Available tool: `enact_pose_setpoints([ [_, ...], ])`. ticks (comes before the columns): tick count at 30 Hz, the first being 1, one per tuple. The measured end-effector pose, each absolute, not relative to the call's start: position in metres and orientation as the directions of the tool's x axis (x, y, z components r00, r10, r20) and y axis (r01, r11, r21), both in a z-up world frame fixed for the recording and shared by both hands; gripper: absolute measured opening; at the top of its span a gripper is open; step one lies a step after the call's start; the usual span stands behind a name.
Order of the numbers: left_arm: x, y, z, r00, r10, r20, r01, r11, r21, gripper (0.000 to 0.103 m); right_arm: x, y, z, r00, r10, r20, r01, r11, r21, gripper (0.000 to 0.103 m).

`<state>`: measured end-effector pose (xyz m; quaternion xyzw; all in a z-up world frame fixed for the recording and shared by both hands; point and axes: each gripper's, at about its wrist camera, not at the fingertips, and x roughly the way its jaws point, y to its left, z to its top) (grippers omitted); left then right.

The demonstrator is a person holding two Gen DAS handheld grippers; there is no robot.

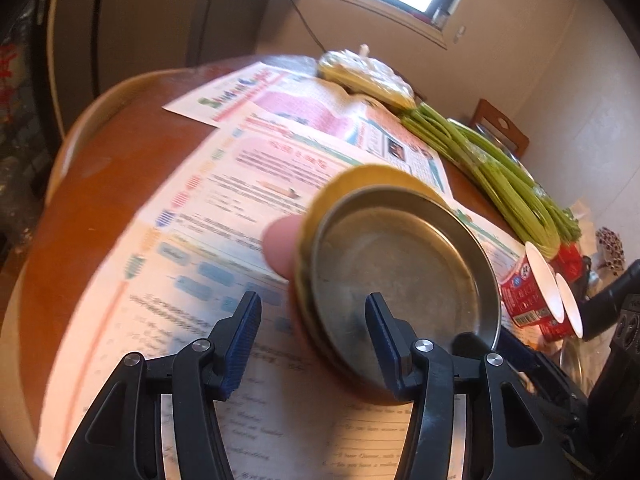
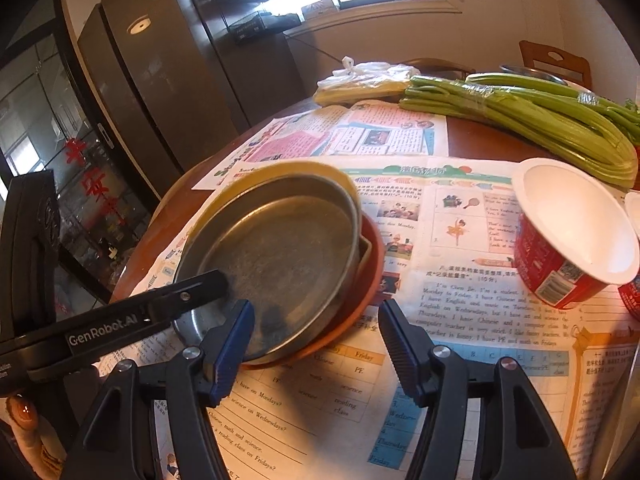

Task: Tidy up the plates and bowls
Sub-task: 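Open the left gripper and lift it off the steel tray, then grasp the rim of the steel bowl with the left gripper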

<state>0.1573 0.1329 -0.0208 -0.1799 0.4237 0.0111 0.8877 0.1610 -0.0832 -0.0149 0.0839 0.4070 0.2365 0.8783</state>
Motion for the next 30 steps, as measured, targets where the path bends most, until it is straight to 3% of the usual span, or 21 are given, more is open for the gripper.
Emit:
enact_pose_setpoints([
  [9,0.132,0.122,0.01,0.705,-0.069,-0.706,-0.166,0.952,-0.259,0.056,0.146,-0.112,0.008,0.622,0.481,-0.618,-0.332,0.876,0.348,0.065],
  [30,0.102,0.006,0.048,0.73,-0.215,-0.649,0.082,0.97,-0.229,0.056,0.094,-0.23,0.059,0.795,0.352,-0.493,-0.204,0.922,0.329,0.065],
])
